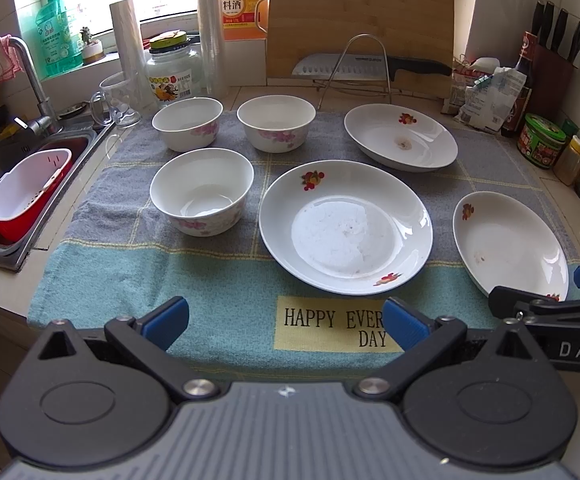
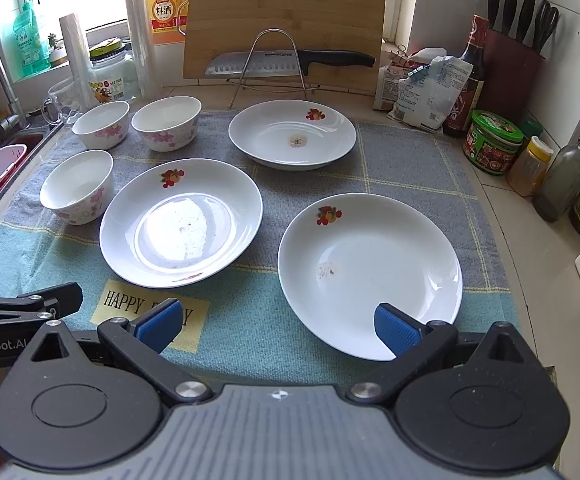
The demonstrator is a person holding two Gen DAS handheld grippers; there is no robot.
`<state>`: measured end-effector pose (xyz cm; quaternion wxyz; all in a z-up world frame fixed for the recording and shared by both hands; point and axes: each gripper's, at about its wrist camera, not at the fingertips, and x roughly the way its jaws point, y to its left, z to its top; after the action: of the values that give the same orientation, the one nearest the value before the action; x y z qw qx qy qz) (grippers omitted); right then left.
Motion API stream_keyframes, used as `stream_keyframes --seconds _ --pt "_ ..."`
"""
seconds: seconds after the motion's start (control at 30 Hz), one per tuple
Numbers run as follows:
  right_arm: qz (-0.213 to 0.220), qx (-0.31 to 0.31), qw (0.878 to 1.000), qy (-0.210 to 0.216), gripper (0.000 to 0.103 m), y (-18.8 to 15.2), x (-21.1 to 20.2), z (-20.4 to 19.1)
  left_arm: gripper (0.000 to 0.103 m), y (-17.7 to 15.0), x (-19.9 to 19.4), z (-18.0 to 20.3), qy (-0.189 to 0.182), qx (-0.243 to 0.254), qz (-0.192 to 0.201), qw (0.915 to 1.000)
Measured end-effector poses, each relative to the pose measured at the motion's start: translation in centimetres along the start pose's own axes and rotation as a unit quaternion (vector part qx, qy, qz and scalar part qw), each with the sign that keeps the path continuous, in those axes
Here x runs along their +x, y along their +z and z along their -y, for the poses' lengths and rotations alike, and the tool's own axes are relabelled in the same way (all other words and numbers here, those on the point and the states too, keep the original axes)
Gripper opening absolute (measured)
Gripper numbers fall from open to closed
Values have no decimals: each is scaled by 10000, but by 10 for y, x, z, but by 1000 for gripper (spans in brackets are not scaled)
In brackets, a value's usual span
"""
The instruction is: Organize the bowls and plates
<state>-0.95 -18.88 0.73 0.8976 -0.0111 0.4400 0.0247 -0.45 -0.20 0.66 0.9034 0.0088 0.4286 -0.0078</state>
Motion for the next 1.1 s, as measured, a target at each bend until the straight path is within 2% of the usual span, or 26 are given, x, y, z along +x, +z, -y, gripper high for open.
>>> stream_keyframes --seconds 1.1 --pt "22 -12 10000 23 103 1 -2 4 102 4 -6 1 53 0 54 10000"
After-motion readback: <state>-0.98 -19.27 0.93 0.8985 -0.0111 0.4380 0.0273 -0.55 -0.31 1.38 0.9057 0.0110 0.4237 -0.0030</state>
